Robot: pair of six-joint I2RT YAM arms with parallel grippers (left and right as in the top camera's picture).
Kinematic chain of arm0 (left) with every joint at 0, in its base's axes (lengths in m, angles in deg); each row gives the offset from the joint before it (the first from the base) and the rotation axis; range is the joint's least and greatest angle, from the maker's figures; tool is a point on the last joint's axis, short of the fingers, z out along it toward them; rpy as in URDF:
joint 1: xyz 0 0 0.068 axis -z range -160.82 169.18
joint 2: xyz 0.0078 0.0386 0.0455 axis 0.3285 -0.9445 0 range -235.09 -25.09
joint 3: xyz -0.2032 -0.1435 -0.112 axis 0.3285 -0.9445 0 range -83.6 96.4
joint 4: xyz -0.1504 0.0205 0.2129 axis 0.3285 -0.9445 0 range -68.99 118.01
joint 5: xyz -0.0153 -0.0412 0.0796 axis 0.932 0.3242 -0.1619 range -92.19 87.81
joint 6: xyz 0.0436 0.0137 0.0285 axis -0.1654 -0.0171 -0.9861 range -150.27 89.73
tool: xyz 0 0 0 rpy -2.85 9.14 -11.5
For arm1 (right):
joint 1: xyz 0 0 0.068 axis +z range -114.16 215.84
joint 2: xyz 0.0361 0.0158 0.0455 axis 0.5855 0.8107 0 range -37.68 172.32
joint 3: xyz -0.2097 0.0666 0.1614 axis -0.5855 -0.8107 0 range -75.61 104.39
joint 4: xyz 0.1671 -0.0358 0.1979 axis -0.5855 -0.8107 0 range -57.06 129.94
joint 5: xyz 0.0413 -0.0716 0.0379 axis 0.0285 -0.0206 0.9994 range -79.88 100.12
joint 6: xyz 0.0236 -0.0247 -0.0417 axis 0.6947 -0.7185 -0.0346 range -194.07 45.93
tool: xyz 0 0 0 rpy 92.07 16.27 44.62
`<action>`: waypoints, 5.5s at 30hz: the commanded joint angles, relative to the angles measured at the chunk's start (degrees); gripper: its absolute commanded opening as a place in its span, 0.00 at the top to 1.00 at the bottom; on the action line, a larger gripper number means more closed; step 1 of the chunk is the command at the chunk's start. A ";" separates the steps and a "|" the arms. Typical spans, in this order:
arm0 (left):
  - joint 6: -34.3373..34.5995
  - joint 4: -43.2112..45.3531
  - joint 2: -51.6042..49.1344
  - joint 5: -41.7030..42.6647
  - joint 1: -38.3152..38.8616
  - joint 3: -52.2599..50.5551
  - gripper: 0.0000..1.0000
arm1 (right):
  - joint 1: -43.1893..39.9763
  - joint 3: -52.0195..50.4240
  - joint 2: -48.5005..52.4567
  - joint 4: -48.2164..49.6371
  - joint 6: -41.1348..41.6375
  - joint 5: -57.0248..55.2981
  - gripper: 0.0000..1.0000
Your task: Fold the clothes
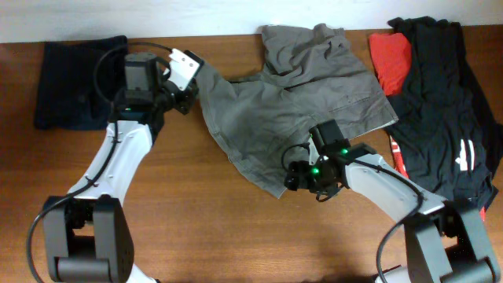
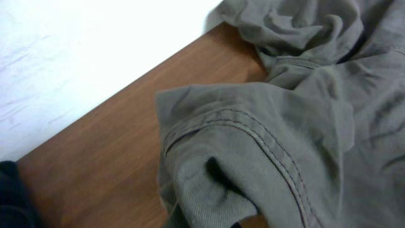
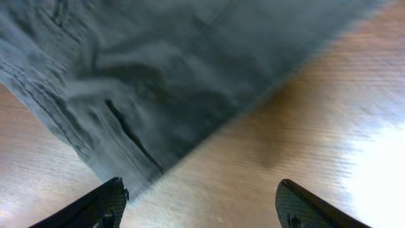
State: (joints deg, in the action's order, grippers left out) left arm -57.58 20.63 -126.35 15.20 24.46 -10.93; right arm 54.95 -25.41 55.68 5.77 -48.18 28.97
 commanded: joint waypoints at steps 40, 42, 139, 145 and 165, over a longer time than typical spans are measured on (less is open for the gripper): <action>0.74 -13.00 14.43 -23.34 2.19 0.28 0.99 | -20.28 22.36 -20.28 -40.17 -19.02 -4.13 0.96; 0.94 -14.16 16.17 -23.93 2.19 0.28 0.99 | -20.26 28.11 -19.96 -45.31 -19.96 -5.79 0.96; 5.40 -47.06 9.20 -3.45 0.35 20.26 0.99 | -10.60 87.71 17.59 -63.17 -30.73 -15.04 0.86; 6.25 -57.83 5.81 -2.99 0.35 20.24 0.99 | -10.60 76.46 17.62 -63.08 -30.75 -13.03 0.90; 21.57 -83.06 4.61 0.79 3.26 20.20 0.99 | -10.60 70.71 17.64 -52.04 -29.88 -8.92 0.73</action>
State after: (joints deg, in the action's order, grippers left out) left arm -40.40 -59.91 -121.36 14.63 27.49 8.98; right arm 44.24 45.45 73.60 -47.43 -78.54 19.29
